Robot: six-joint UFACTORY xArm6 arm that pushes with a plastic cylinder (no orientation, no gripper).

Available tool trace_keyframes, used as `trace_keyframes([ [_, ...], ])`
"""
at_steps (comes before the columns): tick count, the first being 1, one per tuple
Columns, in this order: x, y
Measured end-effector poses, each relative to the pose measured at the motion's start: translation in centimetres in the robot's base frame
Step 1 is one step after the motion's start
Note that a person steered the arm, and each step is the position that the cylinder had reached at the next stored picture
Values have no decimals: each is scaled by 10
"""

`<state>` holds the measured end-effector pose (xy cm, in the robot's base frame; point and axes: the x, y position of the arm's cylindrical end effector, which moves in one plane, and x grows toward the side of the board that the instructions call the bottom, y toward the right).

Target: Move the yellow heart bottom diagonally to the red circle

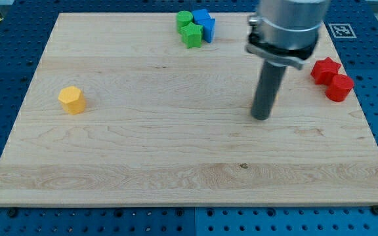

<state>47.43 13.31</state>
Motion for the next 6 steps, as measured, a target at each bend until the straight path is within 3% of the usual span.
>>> trace_keyframes([
  [1,0,12],
  [3,-21,-67],
  [4,-70,-48],
  [6,-44,-10],
])
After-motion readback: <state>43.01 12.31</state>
